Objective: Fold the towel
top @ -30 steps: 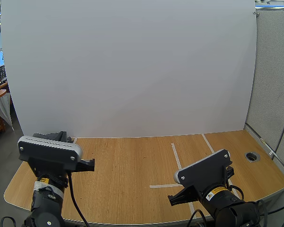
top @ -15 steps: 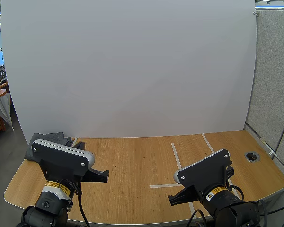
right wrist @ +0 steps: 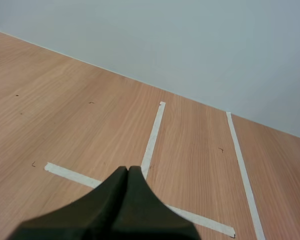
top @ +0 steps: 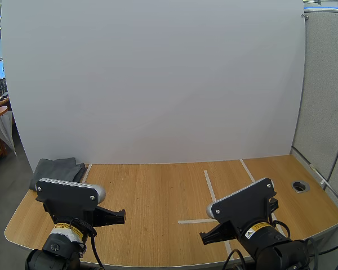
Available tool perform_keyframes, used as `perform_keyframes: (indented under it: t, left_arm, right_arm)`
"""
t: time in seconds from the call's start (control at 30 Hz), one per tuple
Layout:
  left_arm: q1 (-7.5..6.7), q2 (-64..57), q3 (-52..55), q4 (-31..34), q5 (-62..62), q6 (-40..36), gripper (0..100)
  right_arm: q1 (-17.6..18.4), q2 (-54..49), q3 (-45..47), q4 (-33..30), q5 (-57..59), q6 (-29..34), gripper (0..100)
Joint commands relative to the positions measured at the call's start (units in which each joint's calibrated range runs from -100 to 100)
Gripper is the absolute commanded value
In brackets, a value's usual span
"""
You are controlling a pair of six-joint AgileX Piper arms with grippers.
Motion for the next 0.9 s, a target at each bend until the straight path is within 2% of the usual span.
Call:
perform_keyframes:
  t: [0.0,0.23,0.87]
  left_arm:
    - [0.66,-0.54,0.00,-0.95,6.69,-1.44,0]
    - [2.52,-0.54,0.00,-0.92,10.36,-4.24,0]
    - [2.59,-0.54,0.00,-0.82,9.98,-4.91,0]
  right_arm:
    - [-0.16,-0.35,0.23,0.28,-1.16,0.15,0]
    - [-0.16,-0.35,0.23,0.28,-1.16,0.15,0]
    - [-0.16,-0.35,0.23,0.95,-1.16,0.15,0]
